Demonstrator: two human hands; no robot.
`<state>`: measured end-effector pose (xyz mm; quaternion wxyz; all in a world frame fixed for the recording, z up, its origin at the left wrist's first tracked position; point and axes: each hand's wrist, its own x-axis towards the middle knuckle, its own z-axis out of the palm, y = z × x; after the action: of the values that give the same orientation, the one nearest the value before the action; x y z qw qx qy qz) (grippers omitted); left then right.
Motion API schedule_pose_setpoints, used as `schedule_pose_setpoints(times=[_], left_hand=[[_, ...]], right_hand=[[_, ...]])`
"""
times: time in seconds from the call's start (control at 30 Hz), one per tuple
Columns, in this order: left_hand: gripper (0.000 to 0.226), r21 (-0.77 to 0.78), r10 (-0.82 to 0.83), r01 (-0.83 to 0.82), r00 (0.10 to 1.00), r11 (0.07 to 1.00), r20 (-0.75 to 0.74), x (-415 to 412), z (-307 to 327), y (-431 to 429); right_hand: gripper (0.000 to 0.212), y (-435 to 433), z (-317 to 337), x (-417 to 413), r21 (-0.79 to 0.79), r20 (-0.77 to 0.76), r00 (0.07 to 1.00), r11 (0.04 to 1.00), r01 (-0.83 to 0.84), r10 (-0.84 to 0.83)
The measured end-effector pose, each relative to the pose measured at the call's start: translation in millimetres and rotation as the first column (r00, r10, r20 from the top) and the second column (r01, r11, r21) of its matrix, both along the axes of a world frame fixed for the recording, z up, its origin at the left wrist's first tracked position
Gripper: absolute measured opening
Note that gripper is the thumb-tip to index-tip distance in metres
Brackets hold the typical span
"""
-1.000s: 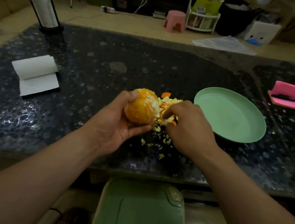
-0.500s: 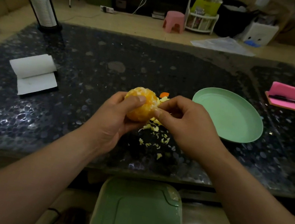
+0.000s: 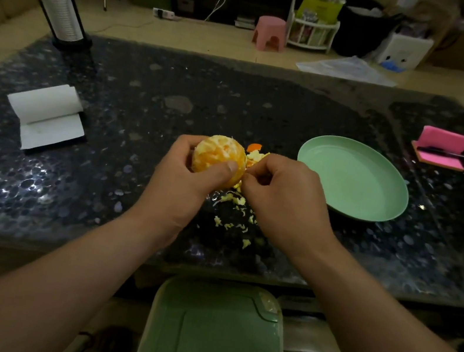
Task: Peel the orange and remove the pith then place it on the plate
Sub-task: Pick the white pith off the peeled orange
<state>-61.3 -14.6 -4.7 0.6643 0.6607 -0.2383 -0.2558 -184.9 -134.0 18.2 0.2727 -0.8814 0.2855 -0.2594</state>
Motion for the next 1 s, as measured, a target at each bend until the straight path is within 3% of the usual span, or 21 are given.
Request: schedule_pose_setpoints(times=[0.13, 0.27, 0.53, 0.8, 1.0], left_hand=[[0.053, -0.016, -0.007, 0.006, 0.997, 1.000, -0.072, 0.7, -0.6, -0.2], [0.056, -0.082, -0.020, -0.001, 0.966, 0.997, -0.256, 2.6, 5.4, -0.3], [0.058, -0.243, -0.207, 0.090, 0.832, 0.966, -0.515, 6.6, 16.0, 6.1], [0.055, -0.295, -0.290, 0.141, 0.779, 0.945, -0.555, 10.4, 14.0, 8.6], [0.060, -0.284, -0.251, 0.110, 0.813, 0.952, -0.525, 12.6, 13.8, 6.1]], right_hand=[[0.012, -1.5, 0.1, 1.3, 0.038, 0.022, 1.000, 0.999, 0.014, -0.015], [0.011, -6.0, 3.8, -0.2, 0.209, 0.085, 0.996, 0.977, -0.046, 0.028], [0.010, -14.2, 14.5, -5.0, 0.587, 0.182, 0.979, 0.788, -0.186, 0.095], [0.016, -21.5, 11.8, -3.0, 0.741, 0.271, 0.959, 0.617, -0.267, 0.089], [0.008, -25.2, 13.5, -8.3, 0.719, 0.234, 0.964, 0.646, -0.257, 0.122]])
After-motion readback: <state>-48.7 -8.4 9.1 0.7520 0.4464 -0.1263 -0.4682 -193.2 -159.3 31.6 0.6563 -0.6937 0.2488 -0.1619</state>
